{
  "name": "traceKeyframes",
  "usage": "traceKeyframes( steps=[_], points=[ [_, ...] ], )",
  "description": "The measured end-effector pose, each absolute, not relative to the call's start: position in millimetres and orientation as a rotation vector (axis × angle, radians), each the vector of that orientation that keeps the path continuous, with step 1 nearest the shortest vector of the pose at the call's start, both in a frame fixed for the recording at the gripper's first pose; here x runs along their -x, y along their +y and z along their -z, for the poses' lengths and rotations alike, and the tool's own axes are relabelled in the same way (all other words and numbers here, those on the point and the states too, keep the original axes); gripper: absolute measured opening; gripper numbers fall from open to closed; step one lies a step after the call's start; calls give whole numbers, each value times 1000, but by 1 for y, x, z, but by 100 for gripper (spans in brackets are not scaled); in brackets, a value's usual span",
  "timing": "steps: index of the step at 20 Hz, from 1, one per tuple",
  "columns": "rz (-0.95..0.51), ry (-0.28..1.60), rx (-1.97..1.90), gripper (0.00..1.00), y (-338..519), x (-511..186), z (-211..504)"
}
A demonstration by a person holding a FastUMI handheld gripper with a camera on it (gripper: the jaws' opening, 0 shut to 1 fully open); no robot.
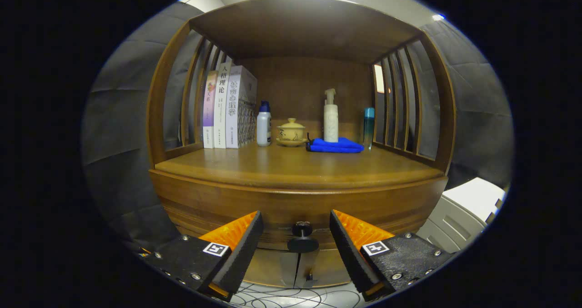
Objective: Pull open the drawer, take out the items inside it, and place them on the countertop above the cabinet.
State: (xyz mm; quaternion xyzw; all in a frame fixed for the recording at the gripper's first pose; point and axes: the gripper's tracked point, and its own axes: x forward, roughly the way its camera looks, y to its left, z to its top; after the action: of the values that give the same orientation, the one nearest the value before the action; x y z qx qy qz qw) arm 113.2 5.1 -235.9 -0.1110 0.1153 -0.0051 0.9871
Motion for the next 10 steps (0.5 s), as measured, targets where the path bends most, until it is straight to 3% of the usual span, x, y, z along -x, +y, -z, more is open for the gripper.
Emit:
traceKeyframes(
  steps=[4,10],
  points=[
    [29,261,202,80,-9,-118,258],
    [20,291,201,52,-11,-123,279]
  ],
)
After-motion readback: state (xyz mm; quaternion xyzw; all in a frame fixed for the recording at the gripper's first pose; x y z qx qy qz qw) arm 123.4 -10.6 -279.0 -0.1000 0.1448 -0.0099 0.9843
